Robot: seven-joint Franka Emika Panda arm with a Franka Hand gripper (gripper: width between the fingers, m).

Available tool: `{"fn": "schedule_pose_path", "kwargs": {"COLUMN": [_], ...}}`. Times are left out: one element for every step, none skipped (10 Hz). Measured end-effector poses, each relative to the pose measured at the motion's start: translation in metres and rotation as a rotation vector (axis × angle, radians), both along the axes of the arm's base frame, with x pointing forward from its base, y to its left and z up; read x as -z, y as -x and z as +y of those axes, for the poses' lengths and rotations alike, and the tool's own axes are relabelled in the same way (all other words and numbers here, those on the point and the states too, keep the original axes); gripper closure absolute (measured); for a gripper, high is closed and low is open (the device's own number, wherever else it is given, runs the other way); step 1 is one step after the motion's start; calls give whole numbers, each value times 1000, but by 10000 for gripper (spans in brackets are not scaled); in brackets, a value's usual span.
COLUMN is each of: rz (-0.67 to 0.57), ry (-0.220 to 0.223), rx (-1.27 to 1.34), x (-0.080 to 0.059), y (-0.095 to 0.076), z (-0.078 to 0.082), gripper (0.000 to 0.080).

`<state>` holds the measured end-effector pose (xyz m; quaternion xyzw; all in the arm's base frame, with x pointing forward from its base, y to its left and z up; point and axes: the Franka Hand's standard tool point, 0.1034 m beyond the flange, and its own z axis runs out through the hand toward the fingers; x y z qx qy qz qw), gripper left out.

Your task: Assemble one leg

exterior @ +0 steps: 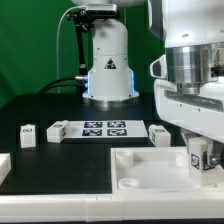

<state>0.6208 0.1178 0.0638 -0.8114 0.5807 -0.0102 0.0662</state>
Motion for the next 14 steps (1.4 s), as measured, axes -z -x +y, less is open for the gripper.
{"fn": "schedule_pose_path", "kwargs": {"rz": [11,14,20,17,11,5,-11,-29,-45,-56,-66,-73,-82,-89], "ry": [-21,-26,-36,-33,-28,-22,-6,11,24,42,53,60,80,96], "rx": [115,141,195,167,115,62,-96,-267,-396,-528,-634,-700,-834,-940], "x": [0,0,0,0,0,0,0,0,-1,-1,-1,-1,-1,-1], "y": [0,0,0,0,0,0,0,-1,-2,-1,-1,-1,-1,-1], "z": [-1,-1,0,0,0,0,-1,-2,-2,-2,-1,-1,-1,-1], "gripper": [509,509,508,508,296,296,175,157,157,150,150,150,150,150]}}
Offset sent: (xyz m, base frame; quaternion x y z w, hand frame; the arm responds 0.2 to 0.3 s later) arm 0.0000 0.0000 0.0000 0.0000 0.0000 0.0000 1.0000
